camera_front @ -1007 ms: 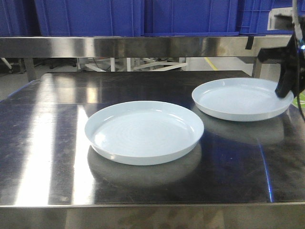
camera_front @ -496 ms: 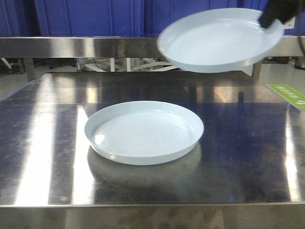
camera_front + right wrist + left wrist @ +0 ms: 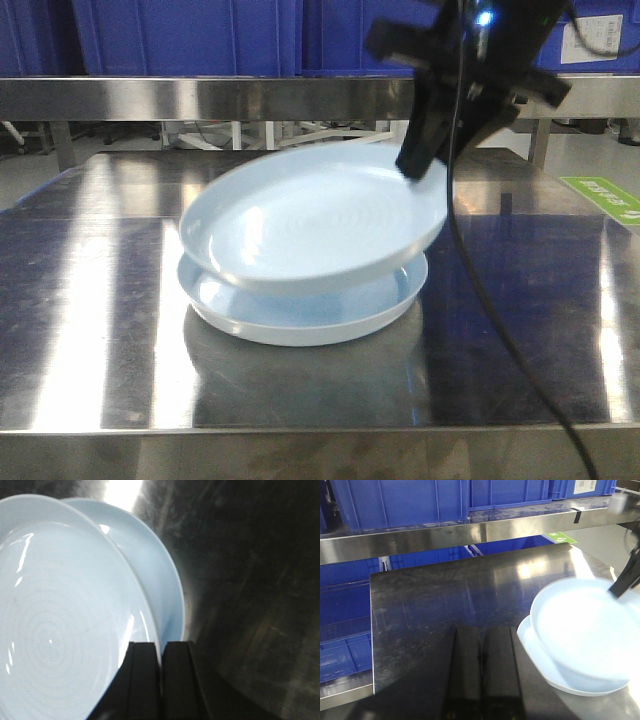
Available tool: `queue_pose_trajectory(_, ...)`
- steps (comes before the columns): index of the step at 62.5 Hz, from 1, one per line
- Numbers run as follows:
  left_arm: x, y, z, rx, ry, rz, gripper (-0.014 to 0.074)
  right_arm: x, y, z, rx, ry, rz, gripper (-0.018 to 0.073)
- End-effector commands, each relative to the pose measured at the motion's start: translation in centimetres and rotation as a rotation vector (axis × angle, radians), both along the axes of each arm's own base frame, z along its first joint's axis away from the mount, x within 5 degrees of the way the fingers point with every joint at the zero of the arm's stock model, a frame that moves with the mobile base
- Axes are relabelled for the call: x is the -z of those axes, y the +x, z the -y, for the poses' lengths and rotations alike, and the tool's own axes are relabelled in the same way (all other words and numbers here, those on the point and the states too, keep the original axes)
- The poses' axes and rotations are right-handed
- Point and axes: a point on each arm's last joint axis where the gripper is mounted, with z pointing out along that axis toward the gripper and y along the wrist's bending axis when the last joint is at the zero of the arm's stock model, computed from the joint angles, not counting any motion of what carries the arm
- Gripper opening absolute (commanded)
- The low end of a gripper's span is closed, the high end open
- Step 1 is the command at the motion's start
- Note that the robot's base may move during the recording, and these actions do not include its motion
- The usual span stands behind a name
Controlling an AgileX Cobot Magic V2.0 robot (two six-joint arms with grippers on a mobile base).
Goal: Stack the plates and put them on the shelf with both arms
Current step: 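Lower the held plate onto the centered plate and open the right gripper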
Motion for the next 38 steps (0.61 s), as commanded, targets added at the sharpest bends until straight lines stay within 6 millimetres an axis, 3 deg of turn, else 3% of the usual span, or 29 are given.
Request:
queue_pose_trajectory(1, -1.6, 0.1, 0.2, 0.009, -0.055, 0.090, 0.0085, -0.9, 0.6, -0.4, 0.011, 0.042, 0.054, 0.0052)
queue_pose_trajectory(10, -1.6, 0.1, 0.2, 0.009, -0.055, 0.090, 0.0085, 0.9, 1.4, -0.6, 0.016, 0.029, 0.022, 0.0052)
queue_pose_trajectory(27, -1.6, 0.1, 0.2, 0.009, -0.053, 0.091, 0.0085, 0.8, 1.6, -0.9, 0.034, 0.065, 0.031, 0.0069)
queue_pose_trajectory(34, -1.6, 0.1, 0.1, 0.008, -0.051, 0.092, 0.0085, 0.8, 1.6, -0.9, 0.034, 0.065, 0.029, 0.0151)
queue_pose_trajectory(38, -1.6, 0.1, 0.1, 0.008, -0.051, 0.092, 0.0085, 0.7, 1.5, -0.9, 0.033, 0.066, 0.030, 0.0243)
